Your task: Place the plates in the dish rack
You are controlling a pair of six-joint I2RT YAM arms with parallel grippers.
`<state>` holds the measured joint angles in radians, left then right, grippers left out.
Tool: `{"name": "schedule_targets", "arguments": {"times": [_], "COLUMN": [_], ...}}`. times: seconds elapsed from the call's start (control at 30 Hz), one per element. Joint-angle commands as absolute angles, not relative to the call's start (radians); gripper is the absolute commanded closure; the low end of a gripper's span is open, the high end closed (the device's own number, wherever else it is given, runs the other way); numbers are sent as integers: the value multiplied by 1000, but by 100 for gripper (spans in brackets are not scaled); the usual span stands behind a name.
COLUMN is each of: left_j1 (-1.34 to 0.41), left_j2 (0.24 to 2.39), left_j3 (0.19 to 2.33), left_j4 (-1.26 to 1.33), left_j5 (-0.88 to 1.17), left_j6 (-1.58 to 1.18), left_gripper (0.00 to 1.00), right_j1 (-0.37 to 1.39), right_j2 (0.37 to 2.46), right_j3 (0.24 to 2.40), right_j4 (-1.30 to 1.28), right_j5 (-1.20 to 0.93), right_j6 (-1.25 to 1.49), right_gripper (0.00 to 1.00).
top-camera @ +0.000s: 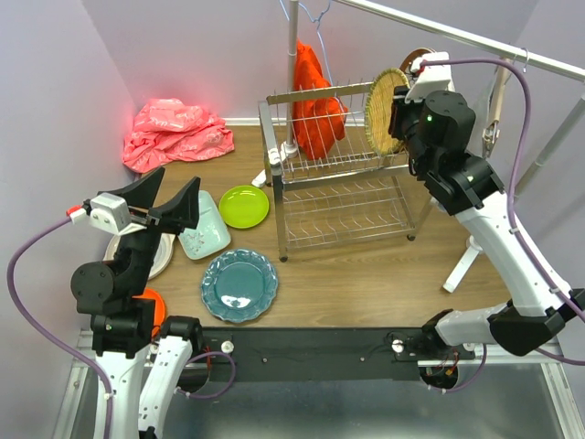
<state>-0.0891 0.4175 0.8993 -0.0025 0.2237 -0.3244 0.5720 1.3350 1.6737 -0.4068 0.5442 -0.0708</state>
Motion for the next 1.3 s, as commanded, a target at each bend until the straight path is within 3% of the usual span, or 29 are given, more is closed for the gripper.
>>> {"name": "schedule_targets", "arguments": {"times": [0.0,0.3,0.6,0.87,1.27], "left_j1": [-92,-92,-92,-92,-87], "left_j2": [408,423,446,511,685], "left_j3": [894,890,891,914,931], "left_j4": [2,12,14,-84,-163], "left_j5": [206,213,215,135,78], "left_j6": [-337,-351,-365,-432,-514], "left_gripper": [18,18,18,18,18], "right_j1": [568,568,568,568,568], "right_j2": [1313,1305,1298,1278,1307], "right_j3": [1738,1779,1804,1792,1810], "right_j4": [-410,-382,-367,-367,-362], "right_j5": [474,502,439,174,-40], "right_j6": [-107,-178,-207,-229,-215], "right_gripper": [55,41,36,11,6]}}
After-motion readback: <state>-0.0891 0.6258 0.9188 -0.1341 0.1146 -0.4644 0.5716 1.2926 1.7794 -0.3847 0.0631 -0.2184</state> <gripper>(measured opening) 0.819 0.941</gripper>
